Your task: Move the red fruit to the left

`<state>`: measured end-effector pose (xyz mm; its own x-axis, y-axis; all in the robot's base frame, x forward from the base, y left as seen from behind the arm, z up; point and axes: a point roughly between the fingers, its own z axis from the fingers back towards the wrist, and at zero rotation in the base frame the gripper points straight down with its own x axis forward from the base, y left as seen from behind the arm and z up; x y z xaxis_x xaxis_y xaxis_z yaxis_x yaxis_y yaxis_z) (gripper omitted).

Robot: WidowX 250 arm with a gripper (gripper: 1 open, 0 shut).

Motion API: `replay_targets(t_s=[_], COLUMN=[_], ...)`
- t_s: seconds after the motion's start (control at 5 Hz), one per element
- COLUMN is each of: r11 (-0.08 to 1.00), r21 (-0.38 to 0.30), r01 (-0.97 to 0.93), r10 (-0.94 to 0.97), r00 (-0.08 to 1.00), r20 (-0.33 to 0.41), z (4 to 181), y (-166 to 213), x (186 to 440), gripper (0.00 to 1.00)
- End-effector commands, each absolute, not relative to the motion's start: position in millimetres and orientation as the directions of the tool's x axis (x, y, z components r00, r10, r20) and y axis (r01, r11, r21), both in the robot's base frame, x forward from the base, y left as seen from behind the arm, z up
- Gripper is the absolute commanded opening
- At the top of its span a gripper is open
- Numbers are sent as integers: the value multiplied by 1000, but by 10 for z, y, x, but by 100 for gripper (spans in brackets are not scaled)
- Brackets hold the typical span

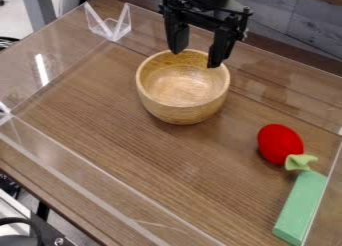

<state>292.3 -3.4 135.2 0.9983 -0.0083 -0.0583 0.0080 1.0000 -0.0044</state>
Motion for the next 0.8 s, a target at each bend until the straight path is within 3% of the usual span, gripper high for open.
replay_targets(t_s=[0.0, 0.2, 0.6], r11=[996, 984, 876], r21=[-5, -5, -66], r01=[-91, -179, -478], r10=[90, 177, 473], r00=[993, 980, 877], r20=[-80, -95, -85], z=[1368, 1222, 1001], y=[-60, -174, -823], x=[2880, 2842, 2827], gripper=[100, 100, 100])
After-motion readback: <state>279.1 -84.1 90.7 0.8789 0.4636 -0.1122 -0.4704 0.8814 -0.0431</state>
